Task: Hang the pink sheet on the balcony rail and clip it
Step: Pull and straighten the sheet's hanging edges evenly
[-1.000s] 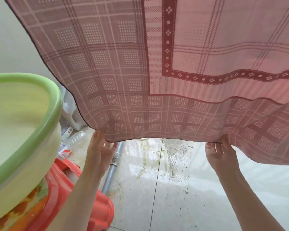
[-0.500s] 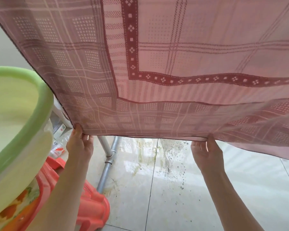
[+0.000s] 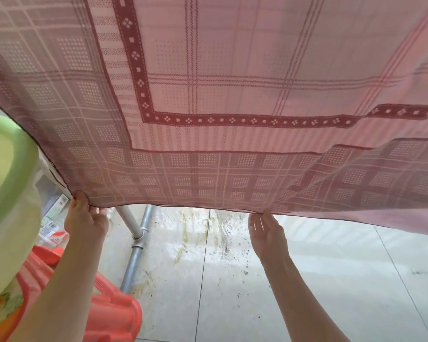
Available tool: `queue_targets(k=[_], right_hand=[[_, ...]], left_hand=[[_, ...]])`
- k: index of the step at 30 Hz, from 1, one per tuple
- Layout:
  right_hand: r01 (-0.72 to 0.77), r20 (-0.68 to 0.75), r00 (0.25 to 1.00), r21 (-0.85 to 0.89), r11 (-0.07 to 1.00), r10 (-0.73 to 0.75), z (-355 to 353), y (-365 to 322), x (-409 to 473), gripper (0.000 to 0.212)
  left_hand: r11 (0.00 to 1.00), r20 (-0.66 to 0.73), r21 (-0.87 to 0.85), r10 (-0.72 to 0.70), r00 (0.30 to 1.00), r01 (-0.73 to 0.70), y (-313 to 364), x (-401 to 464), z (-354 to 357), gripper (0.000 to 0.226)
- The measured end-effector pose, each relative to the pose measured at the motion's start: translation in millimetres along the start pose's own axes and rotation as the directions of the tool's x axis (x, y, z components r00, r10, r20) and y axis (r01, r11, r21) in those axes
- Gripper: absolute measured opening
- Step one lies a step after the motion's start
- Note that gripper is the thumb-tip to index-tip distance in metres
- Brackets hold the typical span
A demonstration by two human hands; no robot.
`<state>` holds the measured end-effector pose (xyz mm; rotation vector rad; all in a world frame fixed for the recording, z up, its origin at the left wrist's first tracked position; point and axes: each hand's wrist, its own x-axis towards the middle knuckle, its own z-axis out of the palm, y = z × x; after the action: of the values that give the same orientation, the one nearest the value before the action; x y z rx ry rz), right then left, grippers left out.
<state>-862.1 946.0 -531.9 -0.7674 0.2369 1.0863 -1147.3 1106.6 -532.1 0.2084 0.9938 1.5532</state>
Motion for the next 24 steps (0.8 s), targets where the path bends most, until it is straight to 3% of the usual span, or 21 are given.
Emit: queue_targets(k=[4, 6, 8, 10, 12, 15, 20, 22, 24], right_hand=[[-0.053, 0.021, 0.998, -0.141, 0.989, 0.057, -6.9, -8.6, 1.1, 0.01], [-0.099, -0.013, 0.995, -0.181, 0.978, 0.098, -8.9, -17.0, 0.0, 0.011], [-0.122, -0.073, 0.991, -0.206, 0.971, 0.109, -12.5, -26.1, -6.5, 0.012], [-0.119, -0.142, 0.986, -0.216, 0.969, 0.089, -20.7, -39.1, -15.4, 0.013], [-0.069, -0.187, 0.982, -0.164, 0.984, 0.037, -34.1, -60.5, -28.1, 0.022], [0.088, -0.195, 0.977, 0.019, 0.996, -0.083, -55.4, -107.0, -47.4, 0.04], [0.209, -0.08, 0.977, 0.17, 0.963, -0.198, -94.6, -180.4, -70.6, 0.057], [0.191, 0.029, 0.98, 0.18, 0.965, -0.199, -104.0, -208.5, -74.5, 0.061], [0.168, 0.111, 0.977, 0.13, 0.977, -0.182, -111.9, -234.3, -74.0, 0.064]], left_hand=[[0.972, 0.058, -0.103, -0.204, 0.977, 0.21, -16.1, -10.5, -4.4, 0.015], [0.95, 0.003, -0.101, -0.297, 0.955, 0.295, -37.4, -31.7, -5.3, 0.009], [0.952, 0.059, 0.015, -0.305, 0.951, 0.304, -54.0, -53.2, -1.5, 0.006], [0.941, 0.11, 0.183, -0.307, 0.945, 0.284, -73.5, -90.5, 0.5, 0.031], [0.885, 0.161, 0.242, -0.441, 0.883, 0.398, -102.6, -124.4, 7.5, 0.049], [0.761, 0.224, 0.411, -0.618, 0.754, 0.501, -139.6, -176.5, 19.4, 0.053], [0.653, 0.375, 0.493, -0.756, 0.537, 0.575, -177.8, -242.0, 61.8, 0.02], [0.664, 0.404, 0.464, -0.748, 0.527, 0.587, -190.8, -259.1, 77.8, 0.019], [0.701, 0.42, 0.395, -0.713, 0.562, 0.593, -201.5, -269.5, 88.0, 0.036]])
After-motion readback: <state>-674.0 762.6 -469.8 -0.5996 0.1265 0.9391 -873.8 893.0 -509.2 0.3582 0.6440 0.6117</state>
